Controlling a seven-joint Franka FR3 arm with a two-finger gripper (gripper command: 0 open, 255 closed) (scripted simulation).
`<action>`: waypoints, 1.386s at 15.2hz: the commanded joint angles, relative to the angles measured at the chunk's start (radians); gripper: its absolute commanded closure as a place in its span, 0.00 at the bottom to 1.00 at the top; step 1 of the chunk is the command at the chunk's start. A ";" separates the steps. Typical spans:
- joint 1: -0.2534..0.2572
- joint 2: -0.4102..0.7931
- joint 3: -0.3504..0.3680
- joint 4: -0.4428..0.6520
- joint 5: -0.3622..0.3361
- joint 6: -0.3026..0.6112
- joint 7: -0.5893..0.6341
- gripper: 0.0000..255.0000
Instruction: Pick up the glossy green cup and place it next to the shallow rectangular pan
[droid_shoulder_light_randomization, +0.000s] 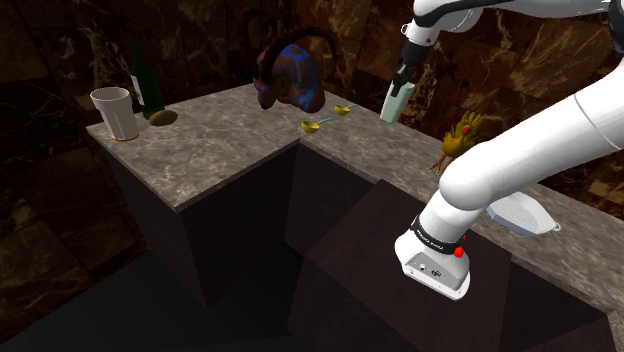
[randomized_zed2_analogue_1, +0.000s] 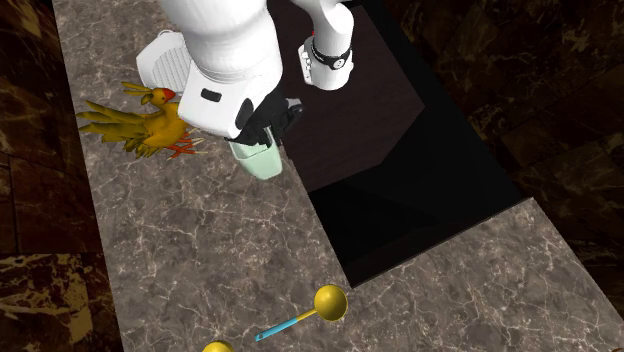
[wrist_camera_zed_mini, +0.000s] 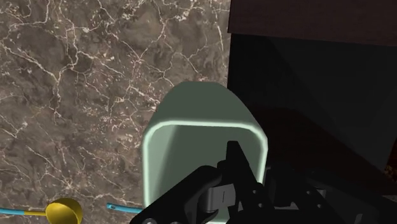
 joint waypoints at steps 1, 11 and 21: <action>-0.028 -0.070 -0.001 -0.047 -0.030 -0.019 -0.009 1.00; -0.209 -0.401 -0.043 -0.226 -0.173 -0.162 -0.124 1.00; -0.410 -0.656 -0.137 -0.280 -0.317 -0.347 -0.328 1.00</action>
